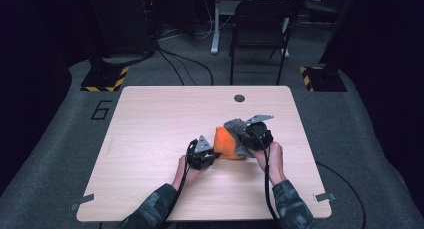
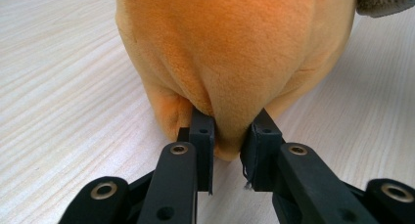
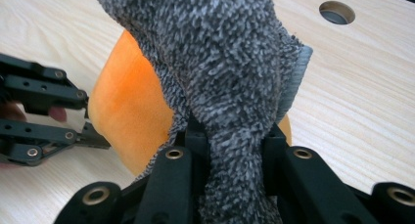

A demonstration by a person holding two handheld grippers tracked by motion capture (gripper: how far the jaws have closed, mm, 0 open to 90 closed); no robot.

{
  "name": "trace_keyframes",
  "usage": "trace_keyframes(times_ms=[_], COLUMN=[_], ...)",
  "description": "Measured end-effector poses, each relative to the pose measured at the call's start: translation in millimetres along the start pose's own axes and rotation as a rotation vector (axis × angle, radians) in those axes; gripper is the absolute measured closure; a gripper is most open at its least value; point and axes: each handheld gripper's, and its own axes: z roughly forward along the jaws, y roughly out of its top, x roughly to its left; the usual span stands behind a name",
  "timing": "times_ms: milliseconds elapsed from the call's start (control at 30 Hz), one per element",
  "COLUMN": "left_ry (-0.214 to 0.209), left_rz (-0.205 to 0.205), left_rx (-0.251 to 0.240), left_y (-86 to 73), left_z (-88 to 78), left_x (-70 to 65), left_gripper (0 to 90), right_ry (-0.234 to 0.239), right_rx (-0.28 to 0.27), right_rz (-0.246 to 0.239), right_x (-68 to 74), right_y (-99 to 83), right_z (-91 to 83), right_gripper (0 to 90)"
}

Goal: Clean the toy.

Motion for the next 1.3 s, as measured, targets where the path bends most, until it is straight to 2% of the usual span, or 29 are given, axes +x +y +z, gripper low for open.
trace_keyframes(times_ms=[100,333,367,433,467,567,767,833,1000,1133,1200,1300], left_ry=[0.001,0.002,0.001,-0.004,-0.005,-0.013,-0.024,-0.023,-0.051,-0.079,-0.106,-0.142], left_rz=[-0.007,-0.012,-0.02,-0.026,-0.022,-0.036,-0.039,-0.052,-0.086,-0.115,-0.151,-0.194], left_rx=[-0.01,-0.019,-0.022,-0.025,-0.027,-0.042,-0.059,-0.074,-0.097,-0.119,-0.129,-0.128], left_y=[-0.2,-0.3,-0.3,-0.3,0.3,4.0,8.3,10.3,15.9,20.3,22.1,23.3], left_z=[-0.1,-0.4,-0.6,-0.5,-0.5,-2.6,-6.0,-8.3,-17.4,-23.1,-27.0,-32.8], left_x=[0.5,0.5,0.2,0.1,0.8,1.2,1.3,0.5,1.8,-1.2,-2.2,-3.8], left_gripper=[79.1,80.6,80.7,80.8,80.8,80.8,81.3,81.5,81.8,81.9,81.9,81.8], right_ry=[-0.013,-0.075,-0.084,-0.103,-0.11,-0.126,-0.137,-0.143,-0.152,-0.154,-0.158,-0.166], right_rx=[-0.025,-0.029,-0.028,-0.027,-0.024,-0.003,0.041,0.037,0.036,0.041,0.054,0.053], right_rz=[0.019,0.051,0.076,0.072,0.096,0.114,0.168,0.175,0.191,0.172,0.182,0.171], right_x=[-6.6,-28.4,-31.0,-38.7,-40.8,-50.2,-67.3,-71.1,-75.8,-75.5,-73.7,-74.6], right_y=[-2.4,-17.4,-19.3,-23.3,-24.9,-31.7,-44.2,-45.8,-47.4,-48.0,-47.7,-48.3], right_z=[-6.5,-21.0,-22.7,-25.8,-26.1,-23.6,-15.6,-17.4,-22.3,-20.3,-20.7,-21.2], right_gripper=[73.0,72.7,72.7,72.6,72.5,72.3,72.1,72.1,72.1,72.0,72.0,72.0])
